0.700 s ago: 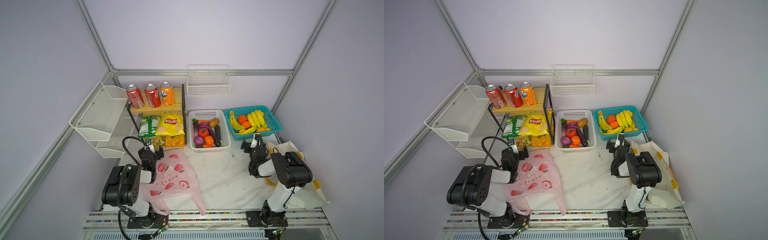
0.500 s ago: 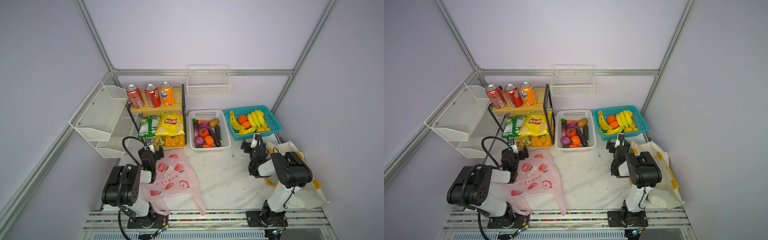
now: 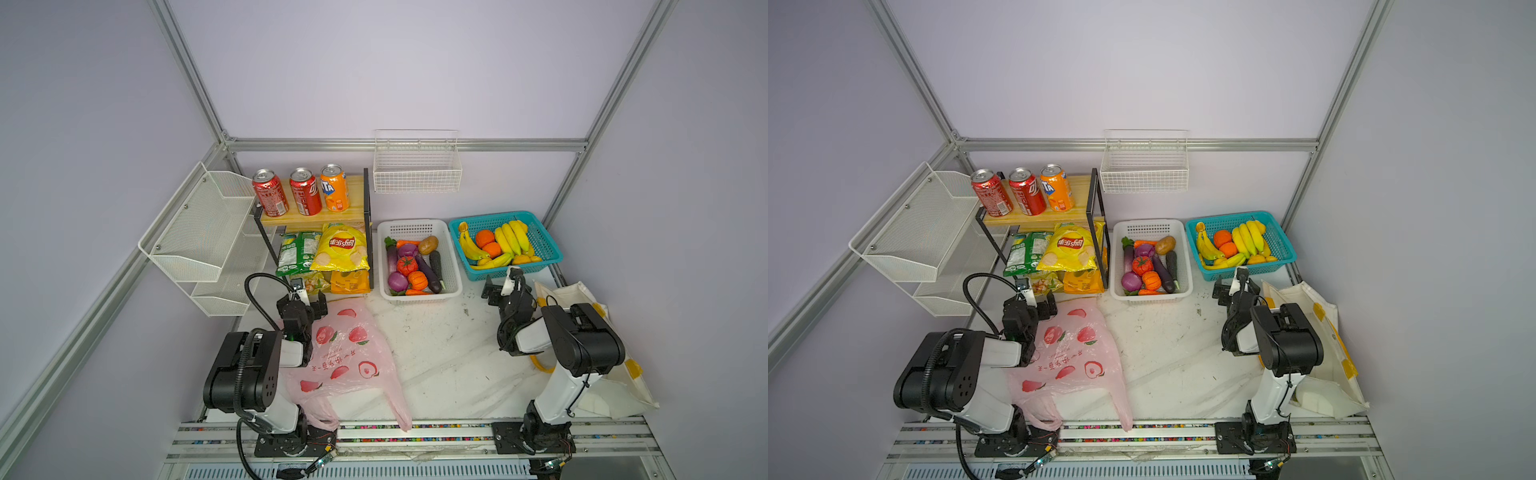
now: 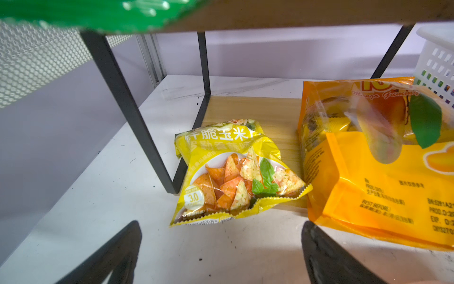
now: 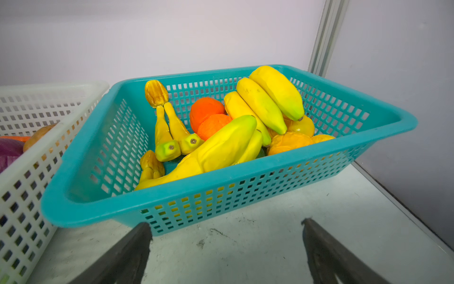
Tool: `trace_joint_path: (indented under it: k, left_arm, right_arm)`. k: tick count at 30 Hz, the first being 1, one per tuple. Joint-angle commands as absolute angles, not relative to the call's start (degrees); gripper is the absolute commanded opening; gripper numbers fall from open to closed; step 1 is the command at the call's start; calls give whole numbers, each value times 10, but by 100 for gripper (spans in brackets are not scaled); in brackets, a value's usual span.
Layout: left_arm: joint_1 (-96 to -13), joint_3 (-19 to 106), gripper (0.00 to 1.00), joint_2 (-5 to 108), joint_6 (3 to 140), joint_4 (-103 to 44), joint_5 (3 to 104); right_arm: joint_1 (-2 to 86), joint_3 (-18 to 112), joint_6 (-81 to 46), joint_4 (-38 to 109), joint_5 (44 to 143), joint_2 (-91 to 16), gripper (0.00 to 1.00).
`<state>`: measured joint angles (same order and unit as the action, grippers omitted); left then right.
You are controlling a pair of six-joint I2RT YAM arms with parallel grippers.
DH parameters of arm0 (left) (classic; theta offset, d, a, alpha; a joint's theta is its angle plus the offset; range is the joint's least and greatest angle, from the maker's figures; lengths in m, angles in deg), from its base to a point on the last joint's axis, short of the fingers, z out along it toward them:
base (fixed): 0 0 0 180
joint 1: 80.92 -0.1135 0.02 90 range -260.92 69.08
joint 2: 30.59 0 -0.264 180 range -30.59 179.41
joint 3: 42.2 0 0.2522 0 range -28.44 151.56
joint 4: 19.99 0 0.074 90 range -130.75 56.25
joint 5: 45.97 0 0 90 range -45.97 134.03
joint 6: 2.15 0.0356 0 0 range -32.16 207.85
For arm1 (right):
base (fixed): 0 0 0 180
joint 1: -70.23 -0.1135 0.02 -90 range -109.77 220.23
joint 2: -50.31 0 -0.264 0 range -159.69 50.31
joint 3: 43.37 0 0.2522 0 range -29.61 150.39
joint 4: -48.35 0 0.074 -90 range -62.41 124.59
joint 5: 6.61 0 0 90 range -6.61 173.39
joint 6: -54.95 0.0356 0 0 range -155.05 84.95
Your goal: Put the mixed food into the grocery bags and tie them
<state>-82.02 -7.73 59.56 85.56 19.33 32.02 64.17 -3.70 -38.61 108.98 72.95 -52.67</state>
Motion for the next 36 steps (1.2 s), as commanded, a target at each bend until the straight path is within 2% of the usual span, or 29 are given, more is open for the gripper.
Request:
trace_joint_path:
  k: [1,17,20,24,27,29,33,36]
  left_arm:
    - [-817,-76,100,594,860,221,316]
    - [-818,-76,100,593,860,221,318]
    - [-818,-96,100,561,852,235,292]
    - [-817,-83,99,427,818,102,234]
    - [-818,-47,100,344,700,-51,182]
    - [-816,-29,100,307,665,-117,219]
    - [-806,-29,100,240,575,-142,366]
    - [-776,-25,99,211,499,-159,446]
  right_arm:
    - [640,-30,-386,1118,732,-520,97]
    - [640,-30,-386,1118,734,-519,97]
    - [638,-35,-393,1113,732,-497,97]
    - [620,-30,-396,1021,688,-400,95]
    - [608,-2,-336,916,683,-331,92]
    - [593,5,-301,882,693,-299,90]
    - [518,22,-259,802,666,-240,89]
    - [433,90,-260,666,584,-233,86]
